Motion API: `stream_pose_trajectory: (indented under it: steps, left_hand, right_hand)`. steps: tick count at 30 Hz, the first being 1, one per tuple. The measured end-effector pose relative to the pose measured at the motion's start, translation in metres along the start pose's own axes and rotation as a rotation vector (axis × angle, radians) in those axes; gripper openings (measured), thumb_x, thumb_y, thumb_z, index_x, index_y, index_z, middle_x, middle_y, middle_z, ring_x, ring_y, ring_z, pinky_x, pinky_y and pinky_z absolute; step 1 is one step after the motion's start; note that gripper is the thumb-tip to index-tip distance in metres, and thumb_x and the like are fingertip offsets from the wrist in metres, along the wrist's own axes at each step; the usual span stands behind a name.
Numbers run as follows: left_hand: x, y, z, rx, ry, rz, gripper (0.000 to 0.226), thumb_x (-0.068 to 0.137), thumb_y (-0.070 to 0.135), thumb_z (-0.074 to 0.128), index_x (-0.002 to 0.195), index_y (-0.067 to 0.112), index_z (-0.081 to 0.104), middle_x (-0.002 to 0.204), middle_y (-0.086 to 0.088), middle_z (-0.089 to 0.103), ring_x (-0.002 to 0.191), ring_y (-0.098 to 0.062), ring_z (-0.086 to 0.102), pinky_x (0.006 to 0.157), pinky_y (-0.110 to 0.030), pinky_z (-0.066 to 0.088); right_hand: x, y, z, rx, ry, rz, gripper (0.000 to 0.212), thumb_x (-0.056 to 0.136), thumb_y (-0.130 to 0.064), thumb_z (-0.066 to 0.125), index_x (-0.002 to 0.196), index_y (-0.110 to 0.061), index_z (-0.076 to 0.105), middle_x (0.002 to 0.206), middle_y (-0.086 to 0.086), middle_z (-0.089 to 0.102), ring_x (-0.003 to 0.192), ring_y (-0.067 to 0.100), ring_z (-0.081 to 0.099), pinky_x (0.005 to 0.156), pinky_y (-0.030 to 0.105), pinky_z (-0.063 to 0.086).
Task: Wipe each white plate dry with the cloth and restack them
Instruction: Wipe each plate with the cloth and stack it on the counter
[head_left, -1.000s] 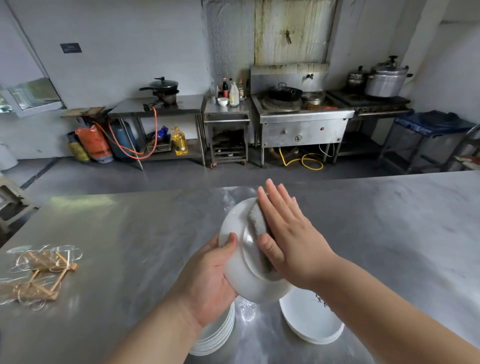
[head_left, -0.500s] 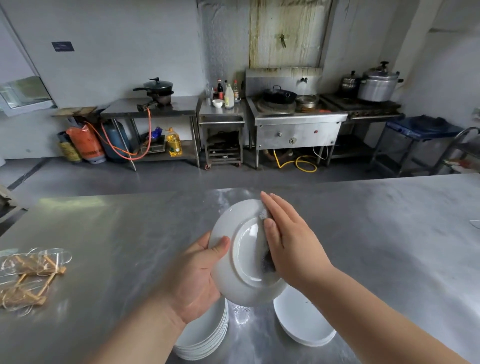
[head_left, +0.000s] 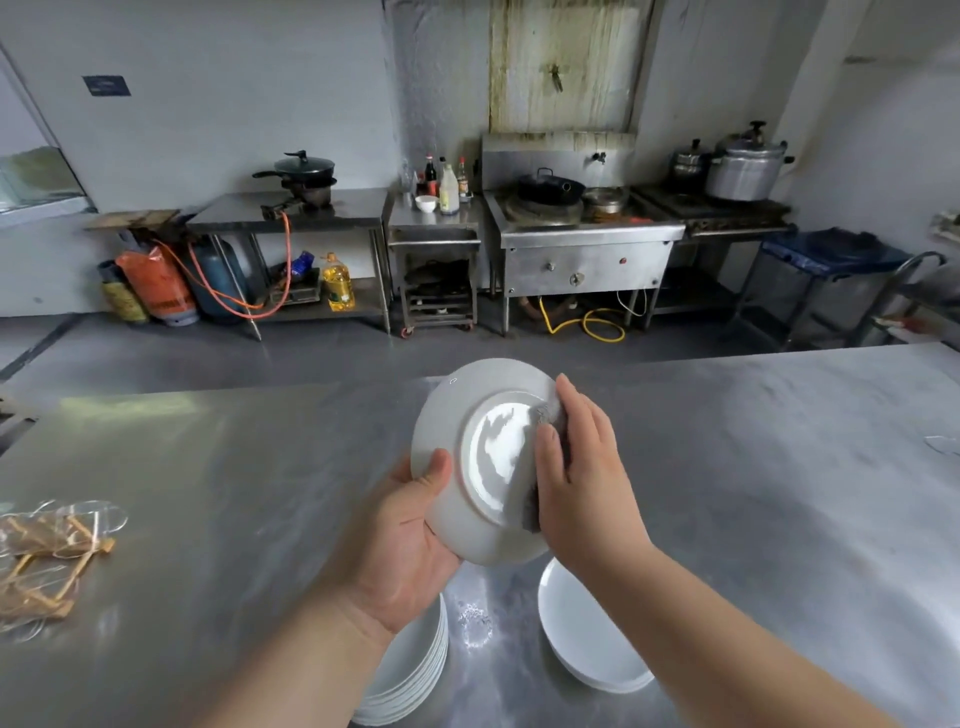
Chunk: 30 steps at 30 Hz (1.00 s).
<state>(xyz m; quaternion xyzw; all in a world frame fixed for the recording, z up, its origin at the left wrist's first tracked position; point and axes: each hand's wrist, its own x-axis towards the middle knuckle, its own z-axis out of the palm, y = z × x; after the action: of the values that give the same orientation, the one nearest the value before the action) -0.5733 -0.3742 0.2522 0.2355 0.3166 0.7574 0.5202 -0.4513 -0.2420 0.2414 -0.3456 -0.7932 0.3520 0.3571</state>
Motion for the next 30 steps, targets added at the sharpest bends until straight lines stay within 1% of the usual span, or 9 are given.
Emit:
stream_pose_trajectory:
  steps: [4,7,9,12,14,17,23,28,30]
  left_hand:
    - [0.005,0.012,0.001,-0.003,-0.032,-0.164,0.055,0.089,0.031,0.082,0.138,0.009,0.069,0.145,-0.018,0.064,0.135,-0.032,0.062,0.1,-0.046,0.058]
    - [0.011,0.025,0.002,0.091,0.013,-0.279,0.049,0.096,0.038,0.066,0.135,0.01,0.071,0.146,-0.019,0.064,0.135,-0.031,0.062,0.102,-0.043,0.058]
    - [0.011,0.024,0.002,0.134,0.044,-0.294,0.043,0.103,0.035,0.054,0.134,0.01,0.071,0.146,-0.019,0.063,0.134,-0.031,0.062,0.104,-0.042,0.057]
    - [0.009,0.019,0.002,0.124,0.065,-0.207,0.047,0.102,0.038,0.055,0.136,0.011,0.07,0.147,-0.019,0.063,0.136,-0.032,0.061,0.106,-0.043,0.056]
    - [0.008,0.015,0.001,0.092,0.088,-0.148,0.053,0.098,0.043,0.057,0.139,0.011,0.069,0.148,-0.019,0.061,0.138,-0.033,0.059,0.108,-0.045,0.054]
    - [0.002,0.003,-0.004,0.08,0.121,-0.143,0.056,0.099,0.043,0.06,0.144,0.01,0.064,0.151,-0.019,0.058,0.141,-0.035,0.056,0.11,-0.048,0.053]
    - [0.005,-0.003,0.006,0.107,0.117,-0.089,0.06,0.101,0.039,0.057,0.151,0.005,0.055,0.153,-0.021,0.056,0.143,-0.036,0.054,0.116,-0.05,0.046]
    - [0.009,-0.002,0.012,0.049,0.157,-0.047,0.06,0.105,0.041,0.05,0.152,0.004,0.051,0.15,-0.024,0.058,0.138,-0.04,0.058,0.106,-0.055,0.054]
    - [0.005,-0.008,0.016,0.034,0.118,-0.081,0.059,0.103,0.038,0.055,0.151,0.003,0.054,0.15,-0.024,0.058,0.138,-0.04,0.058,0.098,-0.05,0.059]
  right_hand:
    - [0.04,-0.002,-0.021,-0.032,-0.033,-0.006,0.043,0.104,-0.05,0.045,0.145,-0.042,0.055,0.123,-0.02,0.058,0.115,-0.006,0.053,0.099,0.022,0.037]
    - [0.051,-0.013,-0.028,-0.182,-0.234,-0.2,0.043,0.102,-0.054,0.047,0.143,-0.044,0.058,0.118,-0.024,0.058,0.114,0.0,0.056,0.093,0.023,0.044]
    - [0.052,-0.019,-0.027,-0.286,-0.316,-0.299,0.046,0.103,-0.055,0.043,0.148,-0.047,0.05,0.128,-0.025,0.055,0.12,0.0,0.054,0.094,0.027,0.048]
    - [0.041,-0.02,-0.025,-0.253,-0.246,-0.279,0.053,0.108,-0.047,0.039,0.16,-0.039,0.035,0.152,-0.021,0.044,0.138,0.004,0.044,0.107,0.026,0.041]
    - [0.016,-0.013,-0.017,-0.192,-0.17,-0.171,0.061,0.107,-0.047,0.035,0.165,-0.033,0.02,0.166,-0.017,0.026,0.15,0.006,0.028,0.115,0.015,0.024]
    - [-0.01,-0.011,-0.01,-0.288,-0.128,-0.093,0.069,0.103,-0.056,0.025,0.166,-0.034,0.007,0.172,-0.015,0.008,0.156,0.008,0.011,0.114,0.012,0.01]
    - [0.043,-0.018,-0.04,-0.304,-0.219,-0.282,0.061,0.107,-0.05,0.034,0.165,-0.036,0.021,0.169,-0.024,0.02,0.153,0.003,0.024,0.117,0.018,0.024]
    - [-0.021,-0.011,0.001,-0.037,0.025,-0.064,0.068,0.103,-0.057,0.026,0.165,-0.038,0.005,0.169,-0.03,-0.004,0.151,-0.015,-0.001,0.113,0.001,0.003]
    - [-0.03,-0.004,0.009,0.074,0.135,-0.036,0.065,0.105,-0.046,0.037,0.165,-0.029,0.02,0.17,-0.019,0.012,0.151,-0.014,0.008,0.116,0.003,0.008]
